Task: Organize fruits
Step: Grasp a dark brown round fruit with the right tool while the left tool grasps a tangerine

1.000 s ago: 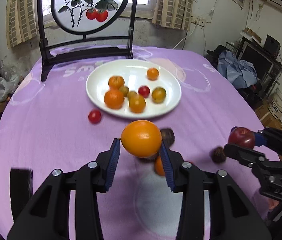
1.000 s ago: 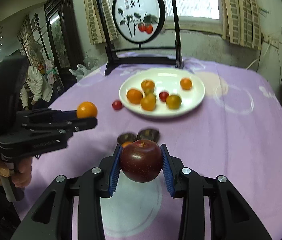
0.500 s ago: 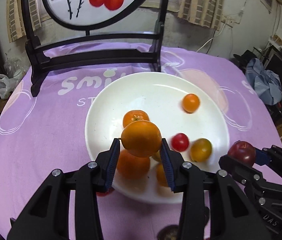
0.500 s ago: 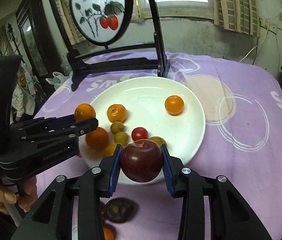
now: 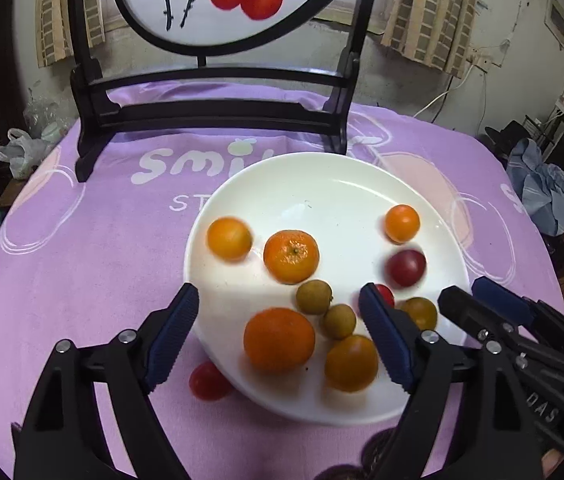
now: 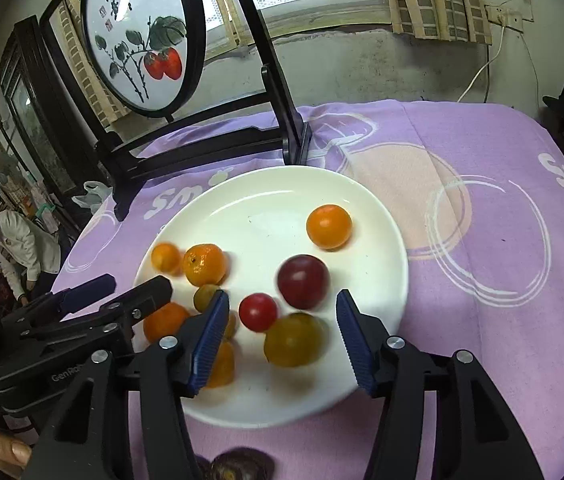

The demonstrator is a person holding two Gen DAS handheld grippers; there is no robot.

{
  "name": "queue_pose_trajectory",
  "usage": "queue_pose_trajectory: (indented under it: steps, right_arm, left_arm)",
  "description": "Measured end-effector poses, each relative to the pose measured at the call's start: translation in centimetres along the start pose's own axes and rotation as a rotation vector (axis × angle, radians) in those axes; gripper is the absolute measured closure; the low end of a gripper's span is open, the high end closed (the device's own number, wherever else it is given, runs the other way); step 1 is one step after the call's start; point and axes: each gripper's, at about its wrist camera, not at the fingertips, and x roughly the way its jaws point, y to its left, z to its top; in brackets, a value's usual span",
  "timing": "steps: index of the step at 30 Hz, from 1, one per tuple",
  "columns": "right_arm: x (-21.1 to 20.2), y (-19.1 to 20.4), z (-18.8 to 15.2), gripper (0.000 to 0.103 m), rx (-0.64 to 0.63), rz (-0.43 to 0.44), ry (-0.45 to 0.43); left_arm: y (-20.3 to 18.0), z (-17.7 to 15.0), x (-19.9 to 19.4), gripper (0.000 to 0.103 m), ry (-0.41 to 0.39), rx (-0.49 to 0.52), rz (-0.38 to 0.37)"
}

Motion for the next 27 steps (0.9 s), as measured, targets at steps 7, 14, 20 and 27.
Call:
queue_pose_trajectory:
  steps: [7,14,20,27]
  right_arm:
    - [-3.6,-2.3,-2.7,0.041,0.027,0.02,0.036]
    - [-8.0,-3.3,-8.3,0.037,-0.126,-0.117,0.015]
    - [-9.8,-3.8,-13.8,0.037,-0.193,-0.164,0.063]
    - [-8.5,-4.4,-16.5,0.037,-0.137,-0.175,0.118]
  left_arm:
    - [-1.1,-3.5,-4.6,0.015,-0.024,0.034,-0.025]
    - [-1.9,-9.8,-8.1,0.007,-0.05,0.054,-0.078]
    - [-2.3,-15.8,-7.8,0.007,0.018,0.055,-0.102]
    - [-1.2,-18.5,-7.6,0.007,0.036,0.057,-0.1]
